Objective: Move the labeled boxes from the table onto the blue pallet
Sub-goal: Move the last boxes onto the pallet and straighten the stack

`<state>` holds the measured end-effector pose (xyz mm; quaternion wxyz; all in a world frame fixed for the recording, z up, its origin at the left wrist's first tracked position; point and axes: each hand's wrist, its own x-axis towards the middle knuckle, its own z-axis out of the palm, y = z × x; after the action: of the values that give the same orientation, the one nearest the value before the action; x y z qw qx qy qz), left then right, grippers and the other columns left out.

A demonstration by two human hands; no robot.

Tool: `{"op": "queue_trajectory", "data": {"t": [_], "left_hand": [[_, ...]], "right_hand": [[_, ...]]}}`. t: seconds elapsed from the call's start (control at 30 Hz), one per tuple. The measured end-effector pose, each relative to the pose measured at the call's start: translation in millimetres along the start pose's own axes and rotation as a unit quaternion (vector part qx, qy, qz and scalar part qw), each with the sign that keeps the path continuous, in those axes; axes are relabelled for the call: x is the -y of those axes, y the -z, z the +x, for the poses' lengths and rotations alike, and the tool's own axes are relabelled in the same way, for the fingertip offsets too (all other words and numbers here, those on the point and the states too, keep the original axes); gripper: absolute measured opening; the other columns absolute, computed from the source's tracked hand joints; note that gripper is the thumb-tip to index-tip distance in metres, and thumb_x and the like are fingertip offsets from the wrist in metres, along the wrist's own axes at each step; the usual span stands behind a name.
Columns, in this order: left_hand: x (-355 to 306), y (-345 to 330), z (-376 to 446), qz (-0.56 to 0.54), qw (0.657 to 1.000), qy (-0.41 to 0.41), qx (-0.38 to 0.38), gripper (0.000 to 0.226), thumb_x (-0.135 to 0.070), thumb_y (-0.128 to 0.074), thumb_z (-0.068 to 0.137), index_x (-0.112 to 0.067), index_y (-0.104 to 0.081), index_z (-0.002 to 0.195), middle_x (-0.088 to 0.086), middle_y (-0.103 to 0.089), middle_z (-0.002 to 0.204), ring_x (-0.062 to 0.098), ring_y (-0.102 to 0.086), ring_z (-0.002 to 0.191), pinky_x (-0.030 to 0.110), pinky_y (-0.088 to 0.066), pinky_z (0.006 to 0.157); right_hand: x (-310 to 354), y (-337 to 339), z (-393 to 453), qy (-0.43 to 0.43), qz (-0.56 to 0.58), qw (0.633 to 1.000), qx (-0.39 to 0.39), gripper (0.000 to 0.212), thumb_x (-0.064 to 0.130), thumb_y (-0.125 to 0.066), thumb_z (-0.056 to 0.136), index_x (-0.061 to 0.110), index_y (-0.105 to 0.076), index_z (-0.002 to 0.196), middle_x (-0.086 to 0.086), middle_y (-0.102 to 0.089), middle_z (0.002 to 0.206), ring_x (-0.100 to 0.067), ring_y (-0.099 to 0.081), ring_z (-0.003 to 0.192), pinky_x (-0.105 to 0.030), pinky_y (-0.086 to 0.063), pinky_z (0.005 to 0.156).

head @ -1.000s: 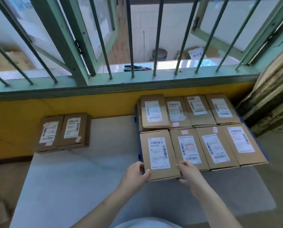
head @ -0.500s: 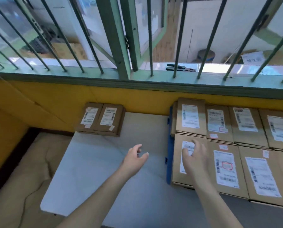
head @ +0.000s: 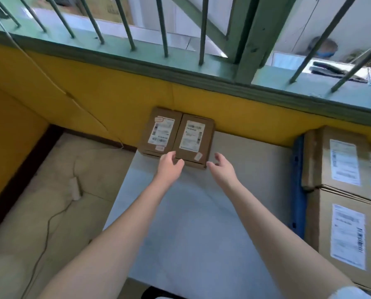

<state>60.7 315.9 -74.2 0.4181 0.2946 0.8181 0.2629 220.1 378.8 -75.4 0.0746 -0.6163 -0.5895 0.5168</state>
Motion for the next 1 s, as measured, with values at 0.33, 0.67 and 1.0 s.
{"op": "queue_trajectory", "data": {"t": [0.33, 0.67, 1.0], "left_hand": [[17.5, -2.4, 45.3, -0.012, 0.997, 0.028, 0.066, 0.056, -0.023, -0.055, 0.089, -0.013, -0.043, 0.143, 0.011, -0.034, 0.149, 0.026, -0.04, 0.134, 0.03, -0.031, 0.109], [12.0, -11.6, 25.6, -0.067, 0.994, 0.061, 0.067, 0.055, -0.036, -0.059, 0.081, -0.015, -0.056, 0.131, 0.01, -0.037, 0.133, 0.026, -0.049, 0.12, 0.029, -0.036, 0.105], [-54.9, -62.4, -71.0, -0.057, 0.988, -0.138, -0.044, 0.049, -0.021, -0.063, 0.086, -0.013, -0.056, 0.134, 0.004, -0.045, 0.121, 0.01, -0.054, 0.092, 0.02, -0.041, 0.091]], "right_hand": [[-12.0, -45.4, 49.7, -0.031, 0.011, 0.999, 0.01, 0.056, 0.02, -0.058, 0.092, 0.027, -0.039, 0.145, 0.0, -0.059, 0.131, -0.021, -0.058, 0.114, -0.026, -0.042, 0.087], [-30.5, -33.4, 35.3, -0.079, 0.109, 0.99, -0.051, 0.049, 0.026, -0.062, 0.091, 0.012, -0.051, 0.137, -0.006, -0.061, 0.121, -0.022, -0.059, 0.101, -0.032, -0.05, 0.082], [-50.5, 67.0, -47.2, 0.063, 0.145, 0.967, -0.198, 0.051, 0.011, -0.061, 0.089, 0.022, -0.051, 0.137, 0.004, -0.051, 0.128, -0.011, -0.058, 0.106, -0.018, -0.047, 0.086]]}}
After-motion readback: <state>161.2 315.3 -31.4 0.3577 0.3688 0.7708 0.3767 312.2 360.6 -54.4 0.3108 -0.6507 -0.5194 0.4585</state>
